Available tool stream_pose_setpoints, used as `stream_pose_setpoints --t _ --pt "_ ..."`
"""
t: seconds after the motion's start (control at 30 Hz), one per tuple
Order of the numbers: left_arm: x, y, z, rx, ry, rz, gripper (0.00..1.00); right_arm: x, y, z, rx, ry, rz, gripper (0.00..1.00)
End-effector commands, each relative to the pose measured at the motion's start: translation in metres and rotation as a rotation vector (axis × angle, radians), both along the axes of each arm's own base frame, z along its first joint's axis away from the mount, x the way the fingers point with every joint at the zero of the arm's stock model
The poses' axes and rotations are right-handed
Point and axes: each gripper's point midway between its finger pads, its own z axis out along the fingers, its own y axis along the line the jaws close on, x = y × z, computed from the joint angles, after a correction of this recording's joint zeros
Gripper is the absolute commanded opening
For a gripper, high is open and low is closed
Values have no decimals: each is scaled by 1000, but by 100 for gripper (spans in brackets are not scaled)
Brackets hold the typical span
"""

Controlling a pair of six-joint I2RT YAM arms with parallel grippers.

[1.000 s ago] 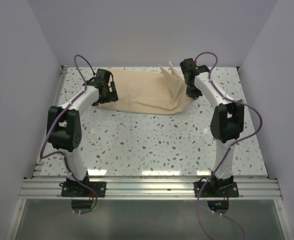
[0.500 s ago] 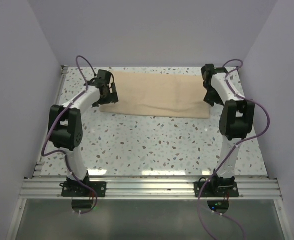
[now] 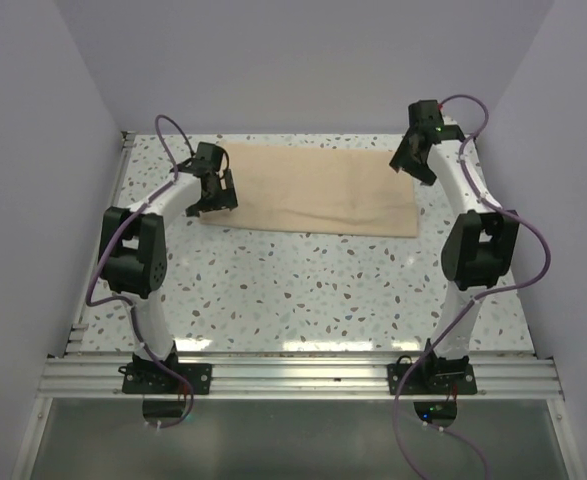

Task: Open and lay out the surgical kit
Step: Open the surgical kit at the center of the board.

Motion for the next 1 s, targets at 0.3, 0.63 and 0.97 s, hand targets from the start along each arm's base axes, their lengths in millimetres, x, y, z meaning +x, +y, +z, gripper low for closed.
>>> stream_pose_setpoints --t 0.3,0.63,0.97 --pt "-14 6 16 23 -30 -20 90 111 -1 -39 142 -99 -126 54" --pt "-39 11 10 22 -5 -8 90 142 -28 -73 111 -140 -177 76" --pt "-53 17 2 38 27 6 90 157 -56 -104 78 -145 -196 73"
